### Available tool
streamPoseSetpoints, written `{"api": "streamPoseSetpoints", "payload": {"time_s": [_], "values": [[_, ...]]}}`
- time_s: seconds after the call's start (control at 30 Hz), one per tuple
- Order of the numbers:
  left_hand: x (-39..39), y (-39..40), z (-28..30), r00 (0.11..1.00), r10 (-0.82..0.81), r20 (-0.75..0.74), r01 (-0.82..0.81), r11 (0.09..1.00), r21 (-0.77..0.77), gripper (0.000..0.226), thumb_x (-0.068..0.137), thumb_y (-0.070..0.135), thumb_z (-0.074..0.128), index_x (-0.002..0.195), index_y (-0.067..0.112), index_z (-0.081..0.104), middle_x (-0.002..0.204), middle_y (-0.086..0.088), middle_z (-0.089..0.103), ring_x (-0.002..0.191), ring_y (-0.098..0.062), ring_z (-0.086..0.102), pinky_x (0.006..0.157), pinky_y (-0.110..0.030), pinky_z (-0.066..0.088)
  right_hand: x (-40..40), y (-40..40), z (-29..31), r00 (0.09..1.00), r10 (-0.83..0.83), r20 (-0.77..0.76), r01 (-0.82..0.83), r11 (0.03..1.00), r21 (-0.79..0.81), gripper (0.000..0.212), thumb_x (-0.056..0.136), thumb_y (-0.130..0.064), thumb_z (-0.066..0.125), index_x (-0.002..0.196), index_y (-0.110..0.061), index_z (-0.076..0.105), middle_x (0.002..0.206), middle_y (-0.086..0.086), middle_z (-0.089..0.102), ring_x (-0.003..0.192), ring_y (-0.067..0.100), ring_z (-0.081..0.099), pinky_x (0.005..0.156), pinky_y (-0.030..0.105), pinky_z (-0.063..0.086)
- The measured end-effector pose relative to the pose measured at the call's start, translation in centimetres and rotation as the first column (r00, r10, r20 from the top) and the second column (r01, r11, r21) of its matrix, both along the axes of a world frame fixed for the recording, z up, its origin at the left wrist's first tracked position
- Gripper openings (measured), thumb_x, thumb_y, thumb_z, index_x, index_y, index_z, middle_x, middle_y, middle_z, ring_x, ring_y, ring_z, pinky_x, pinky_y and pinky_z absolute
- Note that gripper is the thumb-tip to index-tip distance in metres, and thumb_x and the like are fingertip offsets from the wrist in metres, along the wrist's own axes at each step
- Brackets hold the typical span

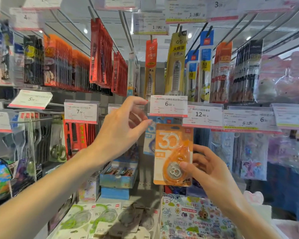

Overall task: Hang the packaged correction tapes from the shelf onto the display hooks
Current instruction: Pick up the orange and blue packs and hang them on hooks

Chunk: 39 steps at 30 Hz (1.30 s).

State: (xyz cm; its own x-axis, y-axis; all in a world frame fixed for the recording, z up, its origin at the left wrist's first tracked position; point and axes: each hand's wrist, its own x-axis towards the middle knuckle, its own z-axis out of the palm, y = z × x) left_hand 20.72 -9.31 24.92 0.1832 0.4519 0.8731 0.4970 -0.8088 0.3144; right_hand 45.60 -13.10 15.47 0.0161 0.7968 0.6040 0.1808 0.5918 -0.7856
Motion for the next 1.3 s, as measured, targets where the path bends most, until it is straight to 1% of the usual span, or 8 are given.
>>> {"api": "streamPoseSetpoints", "payload": {"time_s": [0.13, 0.3, 0.6, 0.8, 0.97, 1.07, 1.17, 1.3], "values": [[-0.1, -0.3, 1.4, 0.999, -0.038, 0.004, 0.038, 0.995, 0.088, 0.030, 0.093, 0.023, 0.074, 0.118, 0.030, 0.059, 0.091, 0.014, 0.070, 0.079, -0.005, 0.070, 0.065, -0.020, 0.057, 0.1, -0.4, 0.0, 1.000, 0.025, 0.006, -0.025, 0.999, 0.030, 0.045, 0.084, -0.031, 0.078, 0.126, -0.036, 0.063, 0.104, 0.001, 0.080, 0.094, 0.018, 0.078, 0.076, 0.026, 0.063], [-0.3, -1.1, 2.4, 0.997, -0.072, 0.015, 0.069, 0.989, 0.133, 0.011, 0.098, 0.019, 0.069, 0.108, 0.019, 0.070, 0.096, 0.014, 0.072, 0.087, -0.006, 0.069, 0.067, -0.006, 0.051, -0.6, -0.4, 0.6, 0.999, 0.046, 0.016, -0.047, 0.997, 0.069, 0.042, 0.091, -0.020, 0.076, 0.127, -0.039, 0.064, 0.105, 0.001, 0.080, 0.097, 0.015, 0.077, 0.078, 0.026, 0.063], [-0.6, -1.2, 2.8, 0.998, -0.052, -0.020, 0.054, 0.989, 0.138, 0.010, 0.099, 0.021, 0.067, 0.106, 0.019, 0.072, 0.096, 0.014, 0.074, 0.091, -0.004, 0.069, 0.072, -0.010, 0.053, -2.1, 0.3, 1.8, 0.998, 0.035, 0.046, -0.040, 0.994, 0.103, 0.040, 0.095, -0.022, 0.073, 0.130, -0.039, 0.060, 0.105, -0.003, 0.080, 0.099, 0.015, 0.075, 0.082, 0.025, 0.062], [-0.8, -1.0, 2.3, 0.998, -0.055, -0.022, 0.057, 0.990, 0.133, 0.009, 0.099, 0.022, 0.067, 0.107, 0.021, 0.071, 0.096, 0.016, 0.072, 0.091, -0.002, 0.068, 0.068, -0.006, 0.051, -2.5, 0.7, 2.2, 0.999, 0.001, 0.044, -0.006, 0.994, 0.113, 0.040, 0.096, -0.028, 0.072, 0.133, -0.039, 0.059, 0.102, -0.003, 0.080, 0.097, 0.016, 0.075, 0.084, 0.035, 0.064], [-1.1, -0.5, 1.6, 0.998, -0.056, -0.030, 0.059, 0.992, 0.107, 0.015, 0.098, 0.025, 0.068, 0.113, 0.024, 0.071, 0.098, 0.019, 0.072, 0.092, -0.001, 0.069, 0.070, -0.009, 0.053, -2.6, 1.0, 2.2, 0.998, -0.016, 0.053, 0.010, 0.994, 0.105, 0.039, 0.096, -0.027, 0.071, 0.133, -0.037, 0.059, 0.099, -0.005, 0.080, 0.092, 0.011, 0.075, 0.077, 0.024, 0.061], [-1.1, -0.2, 1.0, 0.998, -0.058, -0.029, 0.060, 0.994, 0.090, 0.016, 0.098, 0.025, 0.068, 0.114, 0.025, 0.072, 0.098, 0.021, 0.072, 0.091, 0.000, 0.069, 0.069, -0.008, 0.052, -2.4, 1.0, 2.4, 0.999, 0.006, 0.050, -0.011, 0.997, 0.082, 0.035, 0.097, -0.027, 0.071, 0.127, -0.040, 0.062, 0.098, -0.004, 0.081, 0.093, 0.014, 0.078, 0.077, 0.027, 0.064], [-1.1, 0.0, 0.7, 0.998, -0.052, -0.027, 0.054, 0.994, 0.092, 0.016, 0.098, 0.025, 0.068, 0.113, 0.026, 0.072, 0.097, 0.022, 0.071, 0.092, 0.000, 0.068, 0.069, -0.009, 0.052, -2.5, 1.1, 2.4, 0.999, 0.016, 0.046, -0.019, 0.998, 0.065, 0.030, 0.096, -0.026, 0.071, 0.119, -0.044, 0.066, 0.097, -0.003, 0.081, 0.090, 0.017, 0.079, 0.069, 0.028, 0.064], [-1.3, 0.2, -0.2, 0.996, -0.080, 0.026, 0.078, 0.994, 0.077, 0.016, 0.098, 0.025, 0.067, 0.114, 0.025, 0.069, 0.097, 0.017, 0.072, 0.092, -0.002, 0.068, 0.071, -0.007, 0.050, -2.6, 1.6, 1.8, 0.998, -0.051, 0.041, 0.049, 0.997, 0.064, 0.037, 0.097, -0.028, 0.070, 0.130, -0.039, 0.059, 0.094, -0.010, 0.080, 0.086, 0.007, 0.079, 0.065, 0.022, 0.062]]}}
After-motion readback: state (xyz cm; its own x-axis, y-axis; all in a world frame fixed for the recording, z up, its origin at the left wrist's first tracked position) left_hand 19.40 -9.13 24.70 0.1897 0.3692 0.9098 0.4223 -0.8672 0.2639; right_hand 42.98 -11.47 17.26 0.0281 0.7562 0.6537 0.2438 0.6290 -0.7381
